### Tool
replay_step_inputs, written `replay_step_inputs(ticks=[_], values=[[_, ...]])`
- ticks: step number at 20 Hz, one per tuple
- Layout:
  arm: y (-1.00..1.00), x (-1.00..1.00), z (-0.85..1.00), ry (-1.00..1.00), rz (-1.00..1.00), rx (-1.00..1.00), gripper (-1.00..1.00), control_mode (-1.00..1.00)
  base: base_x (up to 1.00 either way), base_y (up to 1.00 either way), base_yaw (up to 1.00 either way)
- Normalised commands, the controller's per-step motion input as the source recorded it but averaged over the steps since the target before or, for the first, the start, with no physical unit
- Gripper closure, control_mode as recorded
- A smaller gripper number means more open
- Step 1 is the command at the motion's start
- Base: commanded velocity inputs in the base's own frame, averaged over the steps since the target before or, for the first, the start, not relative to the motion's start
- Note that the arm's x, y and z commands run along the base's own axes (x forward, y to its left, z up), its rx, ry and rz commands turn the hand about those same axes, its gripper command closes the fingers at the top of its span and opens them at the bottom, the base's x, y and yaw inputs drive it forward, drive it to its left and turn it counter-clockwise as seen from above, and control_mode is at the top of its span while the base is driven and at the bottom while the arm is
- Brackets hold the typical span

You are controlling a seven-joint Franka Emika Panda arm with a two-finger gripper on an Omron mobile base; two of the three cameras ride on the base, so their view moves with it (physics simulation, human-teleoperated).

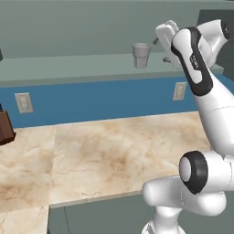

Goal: There is a bowl on the dining counter. Grab a lemon wedge from the fridge and place it in the bowl. Then get the liquor bottle and glass cup from the cabinet and place them next to the bowl.

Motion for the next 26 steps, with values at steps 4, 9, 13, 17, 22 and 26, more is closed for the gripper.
replay_step_inputs(ticks=[4,9,13,17,22,26], values=[[0.01,0.23,-0.08,-0.01,0.00,0.03,-1.00,-1.00,0.00,0.00,0.00],[0.00,0.10,-0.10,0.00,0.00,0.00,-1.00,-1.00,0.00,0.00,0.00],[0.00,0.16,0.00,0.00,0.00,0.01,-1.00,-1.00,0.00,0.00,0.00],[0.00,0.18,0.00,0.00,0.00,0.02,-1.00,-1.00,0.00,0.00,0.00],[0.05,0.19,0.00,0.00,0.00,0.01,-1.00,-1.00,0.00,0.00,0.00],[0.08,0.15,0.00,0.00,0.00,0.02,-1.00,-1.00,0.00,0.00,0.00]])
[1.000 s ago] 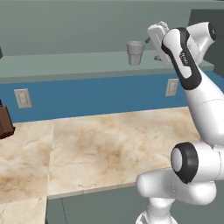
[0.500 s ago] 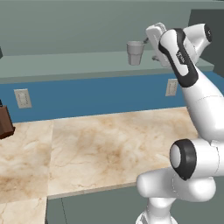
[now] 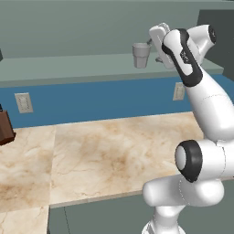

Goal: There is a bowl on the dining counter. Grab a lemon wedge from the fridge and place it in the bowl. Then get the liquor bottle and glass cup from the cabinet and place them next to the bowl.

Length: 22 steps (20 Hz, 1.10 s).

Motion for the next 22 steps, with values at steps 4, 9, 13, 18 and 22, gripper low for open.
replay_step_inputs(ticks=[4,9,13,18,22], values=[[0.13,0.13,-0.01,0.00,0.01,0.01,-1.00,-1.00,0.00,0.00,0.00],[0.07,0.13,-0.07,0.00,0.01,0.00,-1.00,-1.00,0.00,0.00,0.00],[0.01,0.14,-0.12,0.00,0.00,0.00,-1.00,-1.00,0.00,0.00,0.00],[0.00,0.19,-0.14,0.00,0.00,0.00,-1.00,-1.00,0.00,0.00,0.00],[0.00,0.20,-0.15,0.00,0.00,0.00,-1.00,-1.00,0.00,0.00,0.00]])
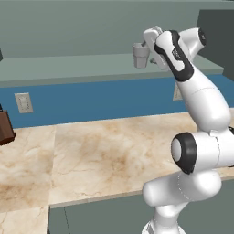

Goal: There is a bowl on the dining counter. Grab a lemon wedge from the fridge and place it in the bowl. Then get the liquor bottle and glass cup from the cabinet and place them next to the bowl.

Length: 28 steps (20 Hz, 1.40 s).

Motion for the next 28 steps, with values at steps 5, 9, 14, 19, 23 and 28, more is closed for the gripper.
replay_step_inputs(ticks=[5,9,14,19,23,28], values=[[0.00,0.14,-0.08,0.00,0.00,0.00,-1.00,-1.00,0.00,0.00,0.00],[0.00,0.00,-0.08,0.00,0.00,0.00,-1.00,-1.00,0.00,0.00,0.00],[0.00,-0.05,-0.18,0.00,0.00,0.00,1.00,-1.00,0.00,0.00,0.00],[0.00,0.00,-0.31,0.00,0.00,0.00,1.00,-1.00,0.00,0.00,0.00],[0.00,-0.12,-0.25,0.00,0.00,0.00,1.00,-1.00,0.00,0.00,0.00],[0.00,-0.64,-0.05,-0.06,0.00,0.00,1.00,-1.00,0.00,0.00,0.00]])
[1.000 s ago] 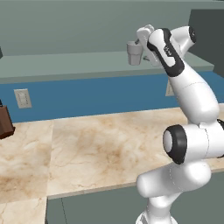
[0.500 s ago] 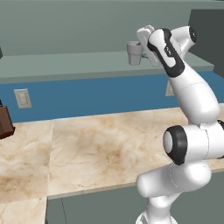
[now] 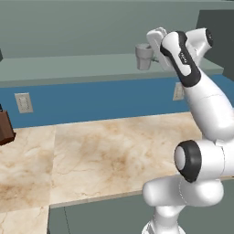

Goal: There is a bowl on the dining counter. Grab a lemon wedge from the fridge and place it in the bowl. Then get the liquor bottle and glass cup from the cabinet and place them next to the bowl.

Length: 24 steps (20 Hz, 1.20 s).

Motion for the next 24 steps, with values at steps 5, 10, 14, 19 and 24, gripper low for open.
replay_step_inputs(ticks=[5,10,14,19,24], values=[[0.06,-1.00,0.00,-0.15,0.00,0.00,1.00,-1.00,0.00,0.00,0.00],[0.35,-1.00,0.10,-0.13,0.00,-0.03,1.00,-1.00,0.00,0.00,0.00],[0.50,-1.00,0.09,0.00,0.00,-0.12,1.00,-1.00,0.00,0.00,0.00],[0.41,-1.00,0.02,0.01,0.00,-0.15,1.00,-1.00,0.00,0.00,0.00],[0.18,-1.00,0.00,0.07,0.00,-0.16,1.00,-1.00,0.00,0.00,0.00]])
